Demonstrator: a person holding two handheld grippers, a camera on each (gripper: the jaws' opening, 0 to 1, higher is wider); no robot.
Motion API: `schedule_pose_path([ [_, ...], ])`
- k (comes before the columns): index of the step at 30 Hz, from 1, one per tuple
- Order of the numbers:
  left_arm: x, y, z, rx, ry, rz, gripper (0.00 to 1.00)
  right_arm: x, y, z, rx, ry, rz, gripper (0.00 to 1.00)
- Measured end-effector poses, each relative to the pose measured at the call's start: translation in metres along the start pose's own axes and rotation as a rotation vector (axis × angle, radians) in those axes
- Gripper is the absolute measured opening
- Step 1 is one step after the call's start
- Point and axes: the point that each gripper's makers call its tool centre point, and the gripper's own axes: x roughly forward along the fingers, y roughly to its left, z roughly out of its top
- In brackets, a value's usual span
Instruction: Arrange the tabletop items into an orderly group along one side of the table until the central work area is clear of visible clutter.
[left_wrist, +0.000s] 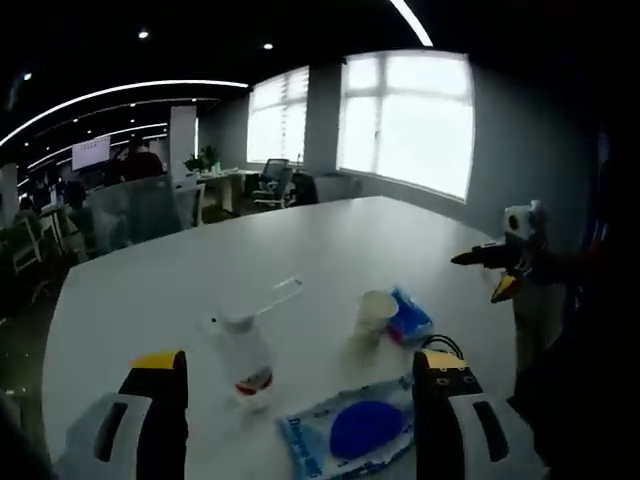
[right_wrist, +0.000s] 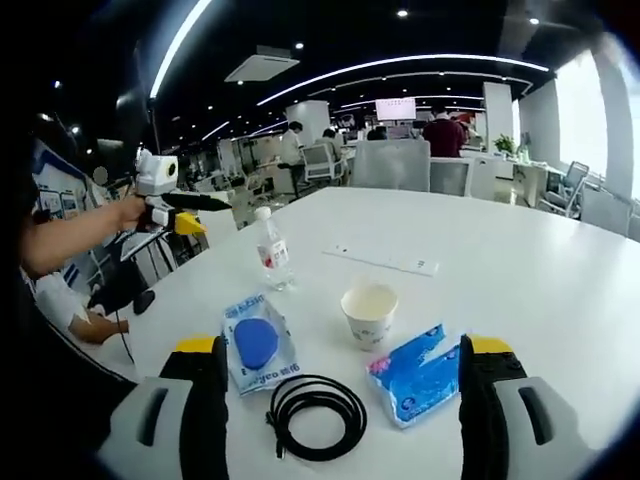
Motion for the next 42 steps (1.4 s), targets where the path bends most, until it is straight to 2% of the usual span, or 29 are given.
schedule_pose_path([
  [4,-0.008,-0.009,-0.004,-0.009,-0.002,0.007,0.97,0.008,-0.005,0.006,0.005,-0.011,-0.003,0.88],
  [8,-0.019,-0.015,0.002,-0.007,-0.036,0.028,0.98,0.018,-0.011,0.012,0.005,-0.02,-0.01,0.84],
  [15,-0.028,-0.027,0.003,0.008,-0.043,0.04,0.99,0.04,-0.02,0.021,-0.031,-0.018,-0.045,0.74],
  [21,-0.032,-0.034,0.002,-0.005,-0.049,0.044,1.0,0.059,-0.03,0.019,-0.046,-0.009,-0.067,0.64],
  [25,-0.032,-0.038,0.001,-0.011,-0.057,0.053,1.0,0.074,-0.042,0.012,-0.035,0.008,-0.082,0.55],
  [32,-0.032,-0.045,0.0,-0.007,-0.07,0.071,1.0,0.092,-0.053,0.004,0.031,0.035,-0.109,0.44],
  [38,-0.029,-0.056,-0.005,-0.025,-0.082,0.065,0.99,0.101,-0.048,0.007,0.049,0.047,-0.116,0.37],
  [42,-0.027,-0.065,-0.009,-0.025,-0.098,0.057,0.99,0.109,-0.051,0.001,0.071,0.068,-0.14,0.3],
])
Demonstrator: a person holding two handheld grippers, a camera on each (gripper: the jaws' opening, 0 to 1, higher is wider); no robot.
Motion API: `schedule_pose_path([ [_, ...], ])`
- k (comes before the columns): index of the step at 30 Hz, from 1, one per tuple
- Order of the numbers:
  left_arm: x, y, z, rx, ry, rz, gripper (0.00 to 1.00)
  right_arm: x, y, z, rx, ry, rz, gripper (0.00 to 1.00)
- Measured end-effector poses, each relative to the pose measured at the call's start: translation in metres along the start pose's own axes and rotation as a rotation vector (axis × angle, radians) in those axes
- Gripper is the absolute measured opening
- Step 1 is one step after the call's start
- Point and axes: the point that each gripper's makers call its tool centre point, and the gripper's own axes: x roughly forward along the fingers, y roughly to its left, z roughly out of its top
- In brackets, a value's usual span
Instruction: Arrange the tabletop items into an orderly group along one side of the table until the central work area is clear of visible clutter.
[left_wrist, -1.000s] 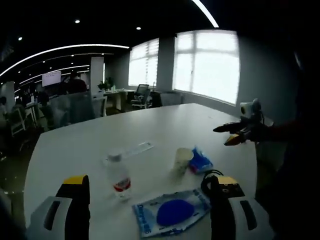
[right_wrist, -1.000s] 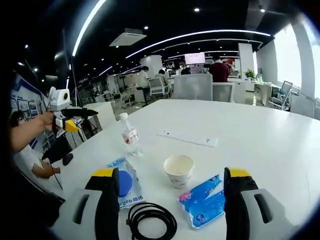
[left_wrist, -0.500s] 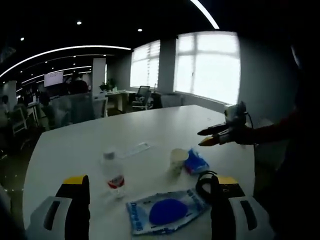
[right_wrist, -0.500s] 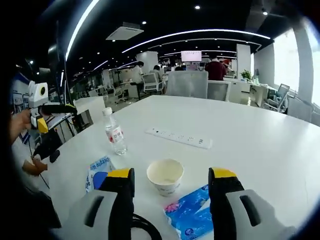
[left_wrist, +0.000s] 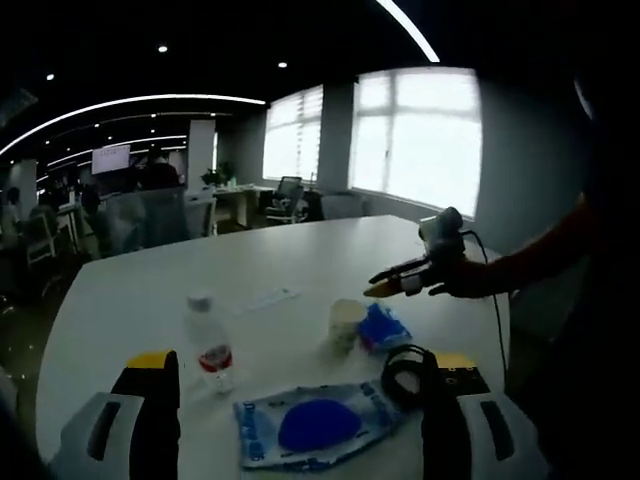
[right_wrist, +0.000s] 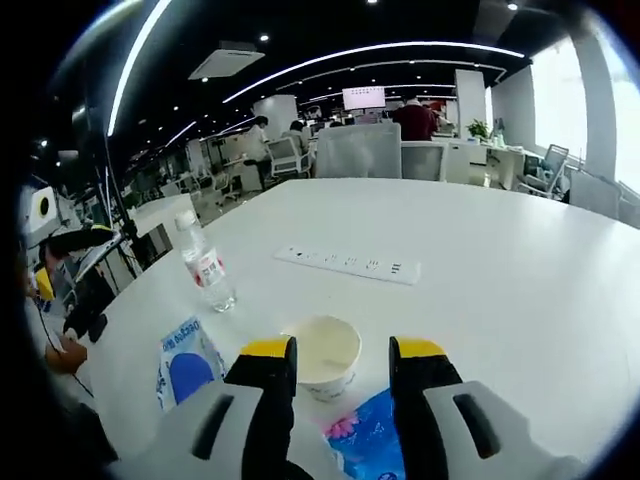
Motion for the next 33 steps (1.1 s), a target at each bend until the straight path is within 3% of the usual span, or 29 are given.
schedule_pose_path([
  [5,-0.003,-0.012,-0.004,0.013,0.013,-0.011,0.99,0.01,-0.002,-0.007,0.009,0.023,-0.014,0.24],
  [15,-0.013,-0.015,0.004,0.006,-0.067,0.005,0.96,0.026,-0.004,-0.015,0.034,0.066,-0.032,0.19],
  [33,-0.02,-0.004,-0.018,0.002,-0.019,0.023,0.96,0.035,-0.011,-0.031,-0.014,0.126,-0.058,0.03],
])
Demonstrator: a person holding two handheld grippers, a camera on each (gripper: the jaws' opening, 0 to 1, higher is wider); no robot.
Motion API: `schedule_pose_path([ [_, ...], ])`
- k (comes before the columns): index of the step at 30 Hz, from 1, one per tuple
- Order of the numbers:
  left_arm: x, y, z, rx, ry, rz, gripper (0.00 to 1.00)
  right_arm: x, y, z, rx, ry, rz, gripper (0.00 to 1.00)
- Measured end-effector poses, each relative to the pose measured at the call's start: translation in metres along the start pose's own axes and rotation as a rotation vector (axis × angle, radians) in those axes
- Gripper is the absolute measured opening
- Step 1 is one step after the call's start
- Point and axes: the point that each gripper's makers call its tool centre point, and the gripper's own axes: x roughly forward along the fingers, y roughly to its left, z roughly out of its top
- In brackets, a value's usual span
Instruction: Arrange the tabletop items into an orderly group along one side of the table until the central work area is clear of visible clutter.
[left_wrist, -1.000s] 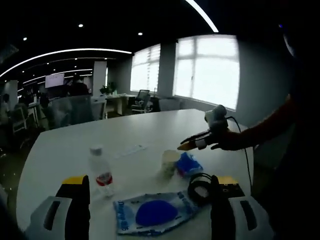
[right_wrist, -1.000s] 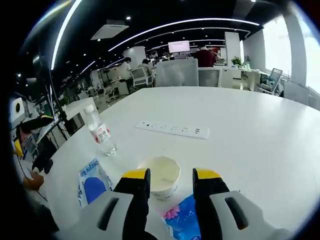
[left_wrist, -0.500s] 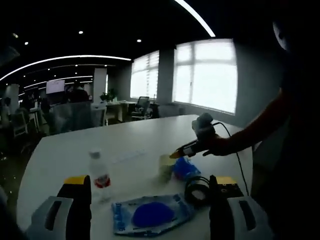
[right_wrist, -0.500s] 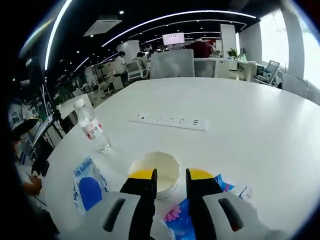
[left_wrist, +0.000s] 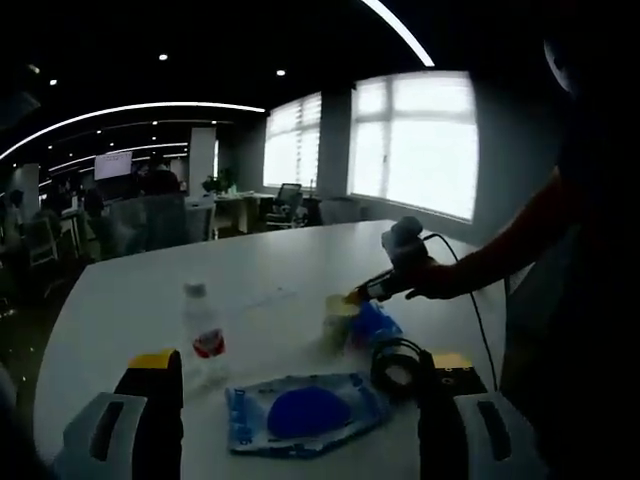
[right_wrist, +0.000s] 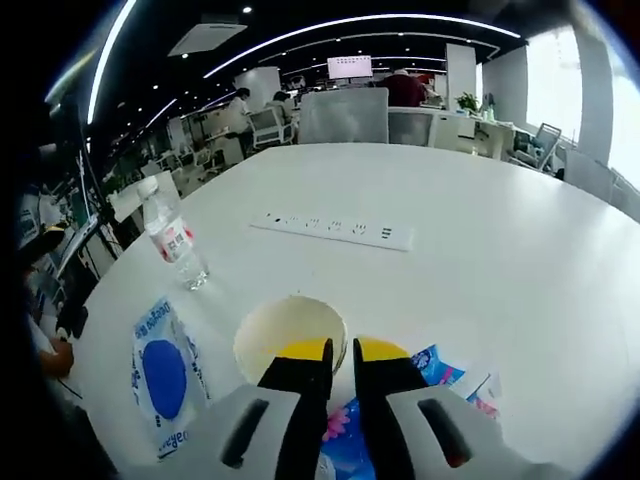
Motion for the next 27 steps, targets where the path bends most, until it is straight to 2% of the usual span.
schedule_pose_path([
  [2,-0.002,0.0,-0.001,-0.005,0.004,0.003,0.96,0.0,-0.001,0.0,-0.006,0.003,-0.003,0.0],
  [13,-0.007,0.003,-0.003,0.003,0.011,0.002,0.96,-0.002,-0.001,0.0,-0.005,0.004,-0.001,0.0],
  [27,-0.002,0.0,-0.001,0.033,0.017,-0.02,1.0,-0.007,0.0,0.025,0.053,-0.051,0.014,0.0],
])
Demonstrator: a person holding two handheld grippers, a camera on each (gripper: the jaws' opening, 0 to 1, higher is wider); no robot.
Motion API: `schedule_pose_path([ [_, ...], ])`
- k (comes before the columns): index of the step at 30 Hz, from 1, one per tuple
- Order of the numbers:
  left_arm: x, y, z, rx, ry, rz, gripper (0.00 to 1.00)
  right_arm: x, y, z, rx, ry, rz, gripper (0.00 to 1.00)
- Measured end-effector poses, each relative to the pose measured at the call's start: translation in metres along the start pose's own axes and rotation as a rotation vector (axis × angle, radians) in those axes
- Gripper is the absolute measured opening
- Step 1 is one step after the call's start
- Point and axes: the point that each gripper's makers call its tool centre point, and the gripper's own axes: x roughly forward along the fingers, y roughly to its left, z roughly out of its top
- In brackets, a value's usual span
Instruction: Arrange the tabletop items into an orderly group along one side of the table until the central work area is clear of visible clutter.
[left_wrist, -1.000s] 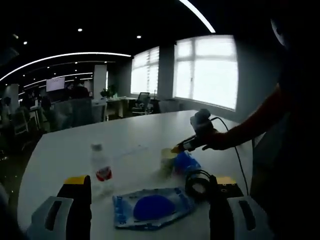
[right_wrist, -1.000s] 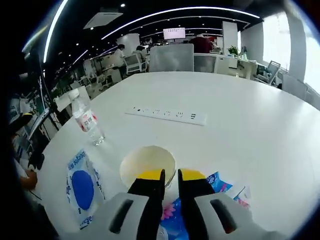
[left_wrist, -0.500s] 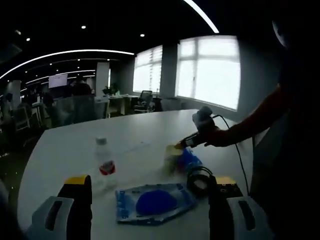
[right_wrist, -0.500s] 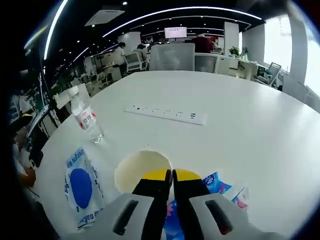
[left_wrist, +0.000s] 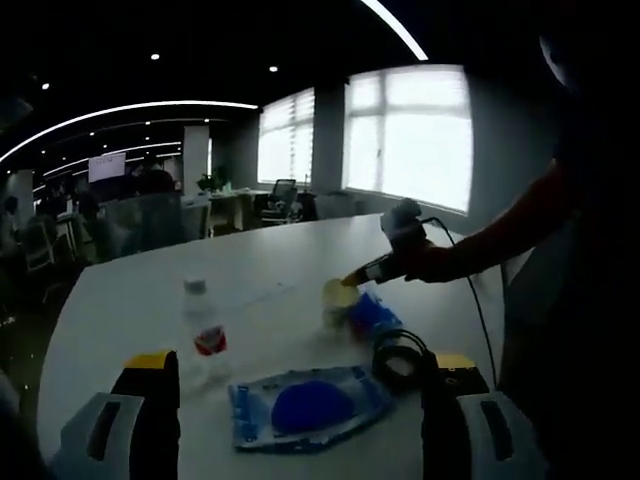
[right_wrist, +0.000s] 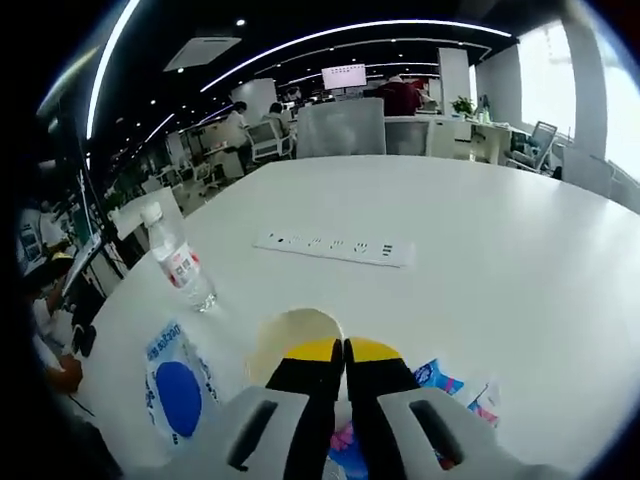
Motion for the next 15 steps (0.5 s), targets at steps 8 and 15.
schedule_pose_path([
  [8,0.0,0.001,0.002,-0.008,0.002,-0.001,1.0,0.003,0.017,0.021,0.006,-0.034,0.035,0.0],
  [15,0.0,0.006,0.005,-0.005,-0.005,0.007,1.0,0.014,0.037,0.036,0.01,-0.033,0.076,0.0],
])
